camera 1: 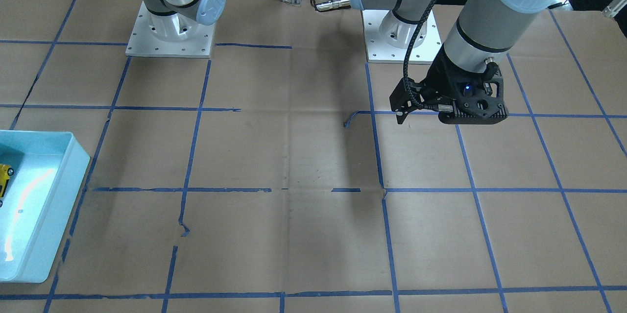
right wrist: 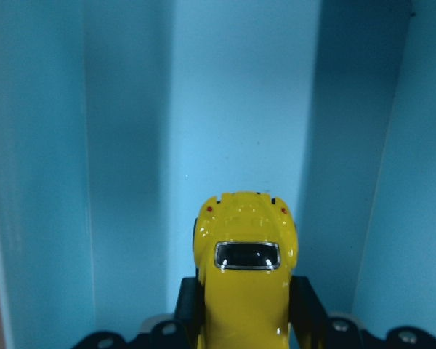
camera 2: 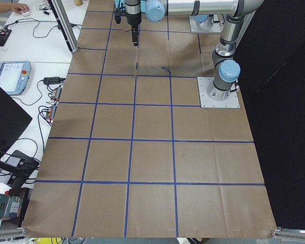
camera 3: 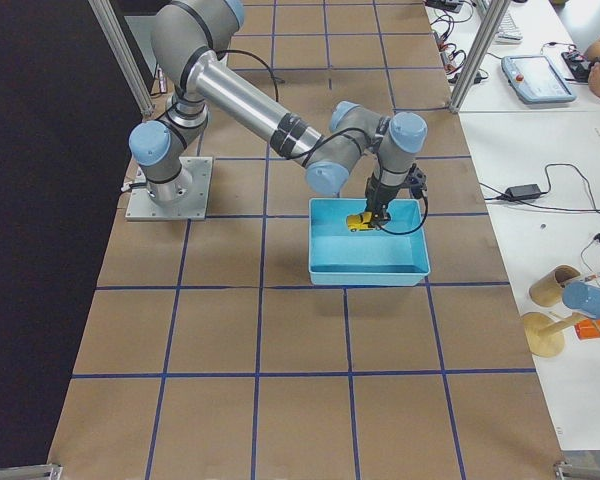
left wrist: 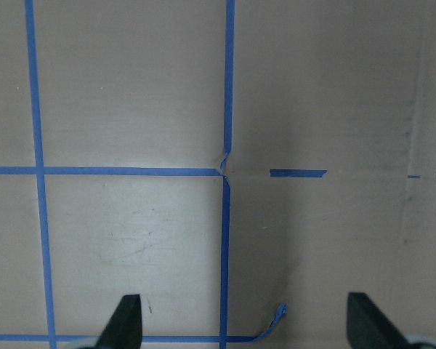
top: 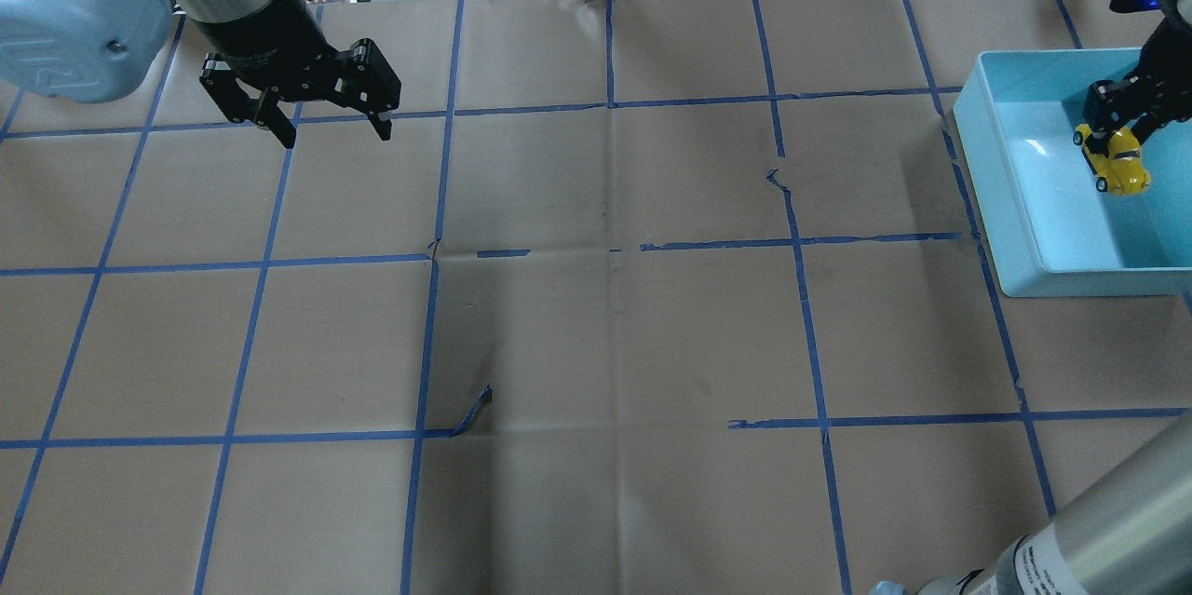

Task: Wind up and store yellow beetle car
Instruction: 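Lift the car with the right gripper and lower it into the blue tray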

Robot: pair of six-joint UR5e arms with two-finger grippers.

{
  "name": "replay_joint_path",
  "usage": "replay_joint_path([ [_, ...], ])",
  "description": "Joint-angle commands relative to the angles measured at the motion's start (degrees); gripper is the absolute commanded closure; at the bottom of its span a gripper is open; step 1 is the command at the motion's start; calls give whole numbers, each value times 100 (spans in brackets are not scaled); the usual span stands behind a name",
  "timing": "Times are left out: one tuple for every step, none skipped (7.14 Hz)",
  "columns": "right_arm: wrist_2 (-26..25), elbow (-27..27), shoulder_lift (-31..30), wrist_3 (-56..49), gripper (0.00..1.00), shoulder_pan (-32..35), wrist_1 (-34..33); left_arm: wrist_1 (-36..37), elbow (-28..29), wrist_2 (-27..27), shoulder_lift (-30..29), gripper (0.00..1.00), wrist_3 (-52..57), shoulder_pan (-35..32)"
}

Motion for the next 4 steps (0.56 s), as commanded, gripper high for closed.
replay_joint_path([
  [83, -14, 324, 145, 90, -82, -48, -9, -15, -1, 4, 1, 26, -9],
  [75, -15, 464, 145, 88, -82, -75, -9, -15, -1, 22, 1, 26, -9],
  [75, -41, 535, 128, 85, -82, -75, -9, -15, -1, 22, 1, 35, -9],
  [-21, -58, 553, 110, 60, -82, -75, -9, -33, -1, 13, 1, 35, -9],
])
